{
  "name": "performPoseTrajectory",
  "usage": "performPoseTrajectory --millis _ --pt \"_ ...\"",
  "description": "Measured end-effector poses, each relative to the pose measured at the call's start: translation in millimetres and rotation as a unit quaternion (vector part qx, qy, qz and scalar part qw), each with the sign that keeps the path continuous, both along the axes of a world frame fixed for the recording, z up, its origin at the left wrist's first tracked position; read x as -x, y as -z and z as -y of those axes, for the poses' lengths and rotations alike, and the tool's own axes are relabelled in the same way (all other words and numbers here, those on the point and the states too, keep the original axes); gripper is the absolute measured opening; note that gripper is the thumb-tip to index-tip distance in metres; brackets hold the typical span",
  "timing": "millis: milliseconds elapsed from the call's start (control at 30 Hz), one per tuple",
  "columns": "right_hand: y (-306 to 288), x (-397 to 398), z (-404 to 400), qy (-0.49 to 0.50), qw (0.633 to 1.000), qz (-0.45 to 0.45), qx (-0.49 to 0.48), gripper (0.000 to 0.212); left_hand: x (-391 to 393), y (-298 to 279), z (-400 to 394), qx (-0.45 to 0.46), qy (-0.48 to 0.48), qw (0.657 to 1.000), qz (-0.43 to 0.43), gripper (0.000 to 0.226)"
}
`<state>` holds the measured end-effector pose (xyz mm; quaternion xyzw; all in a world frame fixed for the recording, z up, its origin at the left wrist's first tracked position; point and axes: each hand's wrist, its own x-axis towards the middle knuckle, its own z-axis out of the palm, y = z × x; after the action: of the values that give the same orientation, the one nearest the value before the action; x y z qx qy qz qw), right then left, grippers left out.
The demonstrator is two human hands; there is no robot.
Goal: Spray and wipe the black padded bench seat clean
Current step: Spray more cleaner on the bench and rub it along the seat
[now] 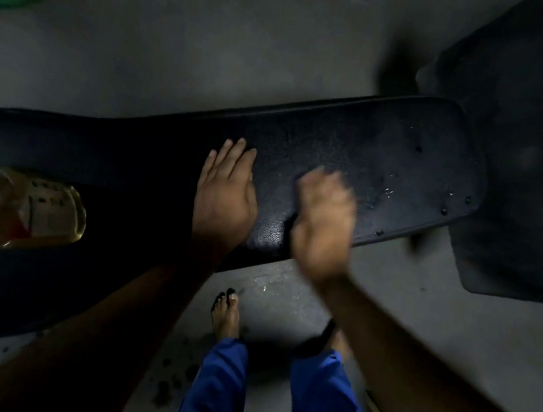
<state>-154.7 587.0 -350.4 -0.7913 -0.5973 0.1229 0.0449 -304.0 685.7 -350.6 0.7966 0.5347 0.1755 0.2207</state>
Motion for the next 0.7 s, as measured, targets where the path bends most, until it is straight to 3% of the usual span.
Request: performPoseTrajectory --millis 67,100,133,200,267,300,333,400,433,467,533,567,600,667,700 --pt "-8.6 21.6 36.5 -0.204 0.977 -0.056 0.029 0.072 -14.8 -1.8 -2.6 -0.001 -0.002 1.0 0.01 0.05" --pt "-8.9 0.5 36.1 -0.271 0.96 -0.06 0.022 0.072 -21.6 -2.1 -2.5 0.0 0.006 1.0 0.012 0.05" --pt "-6.6 -33.2 26.8 -0.276 0.961 -0.019 0.005 0.07 -27.9 -1.4 -1.6 -0.001 0.017 1.0 0.011 0.049" --pt "-7.1 -96.9 -7.5 -0.084 0.996 -0.002 -0.036 0.07 -37.7 3.6 -1.2 -0.006 0.019 1.0 0.004 0.047" --pt "-5.7 -92.9 -12.0 0.074 0.997 0.002 0.003 0.077 -46.3 7.5 2.6 -0.004 -0.001 1.0 -0.004 0.045" --pt "-0.6 -67.5 0.5 0.048 0.999 0.011 0.02 0.078 -51.5 6.9 3.4 -0.003 -0.004 1.0 -0.009 0.045" --pt "1.5 -43.1 23.6 -0.05 0.999 -0.002 0.021 0.077 -60.0 5.0 3.6 -0.003 -0.001 1.0 -0.012 0.047" --pt "-0.3 -40.8 53.5 -0.267 0.962 -0.052 0.037 0.074 -73.3 4.0 3.0 0.002 0.011 1.0 -0.011 0.048" --pt "2.4 -66.5 49.6 -0.327 0.944 -0.02 0.025 0.073 -78.0 6.0 1.6 0.003 0.018 1.0 -0.011 0.047" --pt "7.5 -98.9 36.0 -0.311 0.95 0.018 0.013 0.071 -80.9 9.3 0.2 -0.001 0.023 1.0 -0.017 0.045" --pt "4.6 -141.4 -3.7 -0.088 0.995 -0.015 -0.035 0.068 -83.6 17.6 0.3 -0.023 0.024 0.999 -0.043 0.043" --pt "4.2 -138.2 -14.4 0.019 0.999 -0.039 -0.026 0.071 -83.7 19.6 1.9 -0.027 0.017 0.998 -0.054 0.043" --pt "2.5 -119.3 -15.3 0.055 0.998 -0.026 0.003 0.075 -85.2 19.1 4.0 -0.029 0.01 0.998 -0.059 0.043" --pt "-0.2 -73.1 10.1 -0.141 0.989 -0.044 0.009 0.076 -90.6 12.1 2.0 -0.045 0.003 0.998 -0.044 0.044" --pt "-2.8 -67.6 20.5 -0.255 0.964 -0.073 0.012 0.073 -90.9 10.2 -2.7 -0.05 -0.004 0.998 -0.033 0.044"
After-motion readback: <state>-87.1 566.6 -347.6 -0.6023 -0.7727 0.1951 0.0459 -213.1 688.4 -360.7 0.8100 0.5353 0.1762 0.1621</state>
